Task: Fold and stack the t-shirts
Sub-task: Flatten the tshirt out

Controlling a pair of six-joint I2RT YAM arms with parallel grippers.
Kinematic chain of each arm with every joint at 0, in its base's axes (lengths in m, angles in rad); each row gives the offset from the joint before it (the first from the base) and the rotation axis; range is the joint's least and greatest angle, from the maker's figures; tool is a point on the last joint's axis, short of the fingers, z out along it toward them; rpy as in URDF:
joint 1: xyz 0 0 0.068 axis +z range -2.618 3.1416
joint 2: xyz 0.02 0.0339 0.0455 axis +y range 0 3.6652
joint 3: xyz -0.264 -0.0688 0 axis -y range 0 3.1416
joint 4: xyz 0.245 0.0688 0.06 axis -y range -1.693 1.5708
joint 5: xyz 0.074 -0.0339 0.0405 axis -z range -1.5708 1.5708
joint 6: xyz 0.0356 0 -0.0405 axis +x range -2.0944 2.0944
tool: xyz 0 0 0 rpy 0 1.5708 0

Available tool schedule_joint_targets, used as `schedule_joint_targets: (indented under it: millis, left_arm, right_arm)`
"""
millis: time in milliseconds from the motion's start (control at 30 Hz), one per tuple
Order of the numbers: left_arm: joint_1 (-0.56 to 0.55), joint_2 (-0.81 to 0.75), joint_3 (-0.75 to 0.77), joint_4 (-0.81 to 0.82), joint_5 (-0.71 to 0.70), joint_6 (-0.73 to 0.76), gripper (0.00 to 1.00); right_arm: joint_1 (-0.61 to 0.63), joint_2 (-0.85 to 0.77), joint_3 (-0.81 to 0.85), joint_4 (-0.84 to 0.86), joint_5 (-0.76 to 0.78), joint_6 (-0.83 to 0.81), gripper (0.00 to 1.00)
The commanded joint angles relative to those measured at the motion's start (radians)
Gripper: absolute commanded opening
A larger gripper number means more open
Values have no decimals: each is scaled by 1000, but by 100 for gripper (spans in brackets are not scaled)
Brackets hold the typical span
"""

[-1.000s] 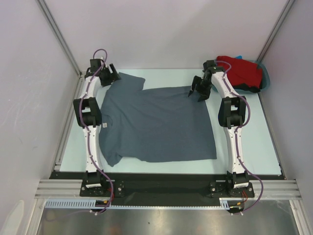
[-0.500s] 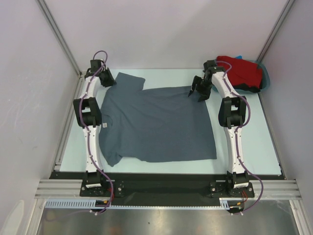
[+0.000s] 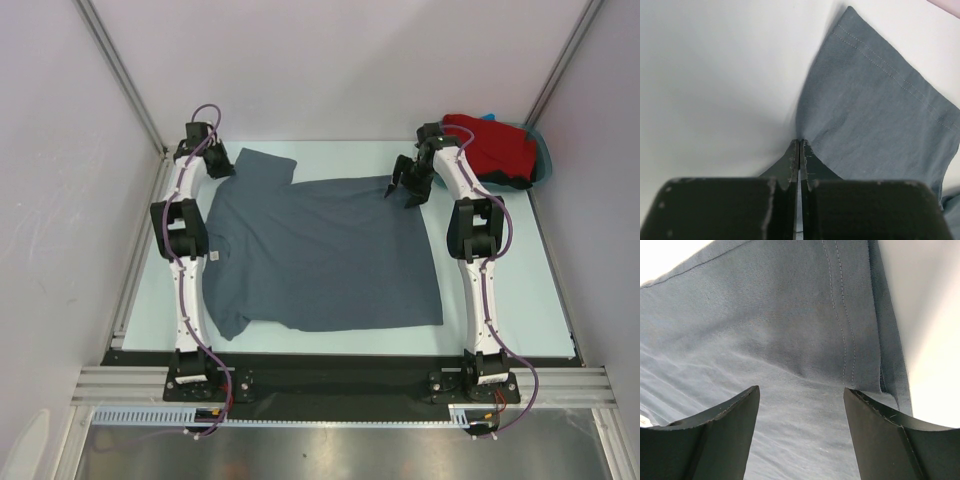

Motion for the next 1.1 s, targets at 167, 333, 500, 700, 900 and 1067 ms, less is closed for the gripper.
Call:
schedule_joint_targets:
  millis: [167, 333, 500, 700, 900, 1067]
  left_arm:
    - [-13, -94, -26, 31, 56, -25, 0]
    - [-24, -146, -57, 28, 79, -11, 0]
    - [-28, -154, -59, 25, 82, -10, 0]
    - [-35, -145, -57, 17, 93, -8, 0]
    - [-35, -154, -62, 5, 91, 2, 0]
    - [-35, -165, -62, 0, 87, 10, 0]
  right_arm:
    - [-11, -88, 8, 11, 21, 9, 74]
    - [-13, -108, 3, 36, 84, 6, 74]
    - [-11, -132, -3, 99, 151, -38, 74]
    - [0, -94, 3, 194, 264, -115, 77]
    - [32, -8, 37, 237, 302, -207, 77]
    - [41, 38, 40, 275, 377, -258, 77]
